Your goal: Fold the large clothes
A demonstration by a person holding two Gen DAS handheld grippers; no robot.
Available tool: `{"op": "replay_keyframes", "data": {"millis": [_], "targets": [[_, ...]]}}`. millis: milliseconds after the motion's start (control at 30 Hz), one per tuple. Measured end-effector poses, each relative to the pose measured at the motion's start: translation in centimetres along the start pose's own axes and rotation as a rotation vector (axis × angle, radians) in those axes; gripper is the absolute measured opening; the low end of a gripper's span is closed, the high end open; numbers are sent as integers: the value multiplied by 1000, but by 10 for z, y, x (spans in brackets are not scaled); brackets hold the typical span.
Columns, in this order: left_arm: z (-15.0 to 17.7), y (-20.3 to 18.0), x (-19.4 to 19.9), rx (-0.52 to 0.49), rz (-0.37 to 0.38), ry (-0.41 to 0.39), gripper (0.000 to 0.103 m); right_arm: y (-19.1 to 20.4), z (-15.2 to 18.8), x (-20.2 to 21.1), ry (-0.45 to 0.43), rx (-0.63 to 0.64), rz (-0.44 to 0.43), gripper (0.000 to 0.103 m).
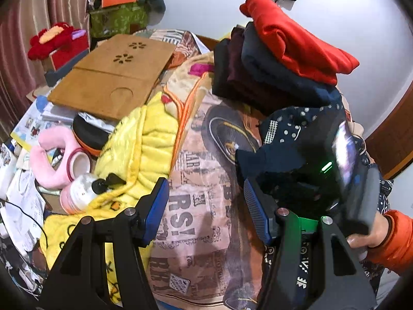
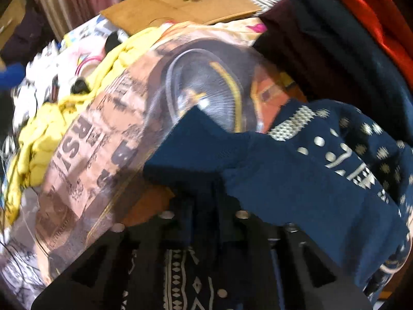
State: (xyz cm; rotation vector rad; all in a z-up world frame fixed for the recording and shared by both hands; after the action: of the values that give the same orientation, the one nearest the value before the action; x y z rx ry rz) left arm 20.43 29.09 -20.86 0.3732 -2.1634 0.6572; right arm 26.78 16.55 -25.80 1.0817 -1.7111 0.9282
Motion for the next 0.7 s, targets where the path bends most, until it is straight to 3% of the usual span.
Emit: {"op": "replay_keyframes", "data": {"millis": [67, 267, 533, 633, 700], "targets": [[2, -2, -2, -1, 2, 6, 59, -14, 1, 13, -46, -75, -25, 10], [14, -20, -9, -50, 14, 49, 59, -48, 14, 78, -223, -226, 11, 10], [45, -65, -33, -212, -18, 125, 60, -91, 35, 176, -430, -317, 162, 10], [59, -80, -52, -248, 19, 195, 61, -107, 52, 210, -507, -370, 185, 10], [66, -88, -69, -269, 4, 231, 62, -116, 60, 224, -540, -393, 200, 10]]}}
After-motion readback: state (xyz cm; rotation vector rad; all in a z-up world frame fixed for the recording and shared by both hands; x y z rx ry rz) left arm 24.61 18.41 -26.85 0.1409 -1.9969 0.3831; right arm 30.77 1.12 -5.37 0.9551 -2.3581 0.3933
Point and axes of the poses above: each gripper's, at about its wrist camera, not at the fingertips, and x roughly against the way its jaws point, y to its left, z to its underside, the point moved 2 cm from there along -x, roughly the way its jaws point, and after that the axes turned 11 degrees about x, right-handed, at the moved point
